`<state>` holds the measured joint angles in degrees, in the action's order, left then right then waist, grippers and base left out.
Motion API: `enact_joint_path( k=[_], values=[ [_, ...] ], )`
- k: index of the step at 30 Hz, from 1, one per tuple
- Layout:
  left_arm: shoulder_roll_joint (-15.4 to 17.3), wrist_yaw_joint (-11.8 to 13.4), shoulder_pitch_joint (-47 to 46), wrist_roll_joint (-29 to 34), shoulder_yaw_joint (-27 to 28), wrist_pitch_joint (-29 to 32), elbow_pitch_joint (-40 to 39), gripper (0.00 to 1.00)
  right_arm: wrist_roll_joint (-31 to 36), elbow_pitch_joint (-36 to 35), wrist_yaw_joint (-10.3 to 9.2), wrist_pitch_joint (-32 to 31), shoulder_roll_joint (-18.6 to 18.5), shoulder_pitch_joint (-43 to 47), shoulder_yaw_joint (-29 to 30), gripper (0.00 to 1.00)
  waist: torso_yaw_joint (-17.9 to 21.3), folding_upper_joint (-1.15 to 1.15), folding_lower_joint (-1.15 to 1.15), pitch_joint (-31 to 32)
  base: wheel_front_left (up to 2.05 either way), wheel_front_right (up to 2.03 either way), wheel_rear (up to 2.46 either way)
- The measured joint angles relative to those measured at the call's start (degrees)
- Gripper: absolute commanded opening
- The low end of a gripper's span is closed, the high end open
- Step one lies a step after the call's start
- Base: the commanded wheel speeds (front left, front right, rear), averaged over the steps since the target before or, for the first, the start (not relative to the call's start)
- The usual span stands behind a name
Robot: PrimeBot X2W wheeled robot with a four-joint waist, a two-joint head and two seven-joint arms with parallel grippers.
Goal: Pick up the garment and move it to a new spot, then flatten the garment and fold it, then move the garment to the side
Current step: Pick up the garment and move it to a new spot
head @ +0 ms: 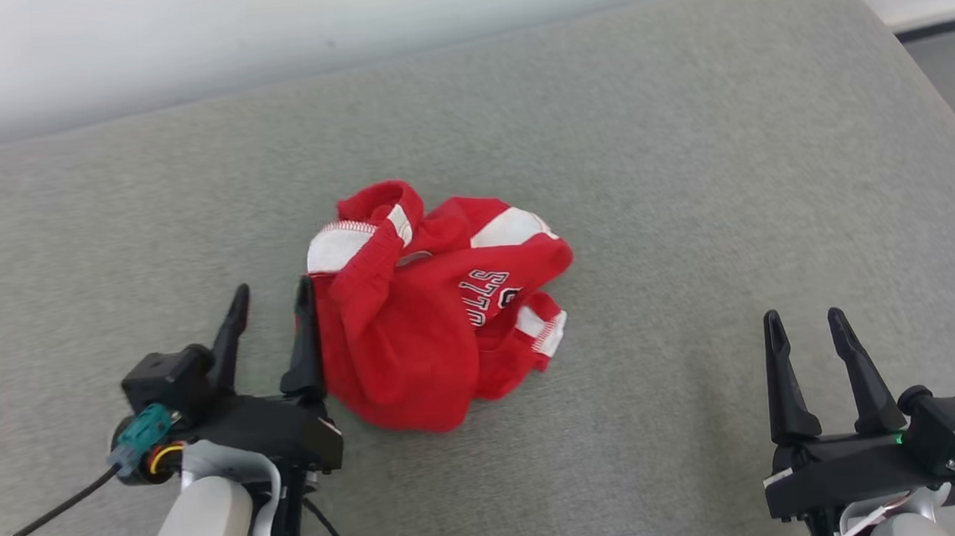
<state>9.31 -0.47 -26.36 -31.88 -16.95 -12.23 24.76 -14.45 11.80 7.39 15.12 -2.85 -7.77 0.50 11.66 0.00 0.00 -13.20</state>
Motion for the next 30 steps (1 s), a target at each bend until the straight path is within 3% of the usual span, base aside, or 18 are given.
enact_joint_path(
  k=[7, 21, 30],
  values=[
    [2.12, 0.00, 2.16, 2.34, 1.38, -2.33, -3.86, 1.00, 1.12, 0.08, 0.00, 0.00, -0.02, 1.87, 0.41, 1.00, -2.98, 0.00, 0.00, 3.26, 0.00, 0.00, 0.00],
    [8.53, 2.99, 13.42, 10.18, 6.17, -2.80, -16.78, 1.00, 1.90, -0.57, 0.01, 0.00, -0.01, 5.10, 0.33, 1.00, -8.84, 0.00, -0.01, 9.86, 0.00, 0.00, 0.00],
    [9.56, 4.03, 22.08, 10.46, 10.23, -2.80, -20.71, 1.00, 2.22, -0.91, 0.00, 0.01, -0.01, 6.84, 0.66, 1.00, -11.05, 0.00, -0.01, 12.11, 0.00, 0.00, 0.00]
  ],
)
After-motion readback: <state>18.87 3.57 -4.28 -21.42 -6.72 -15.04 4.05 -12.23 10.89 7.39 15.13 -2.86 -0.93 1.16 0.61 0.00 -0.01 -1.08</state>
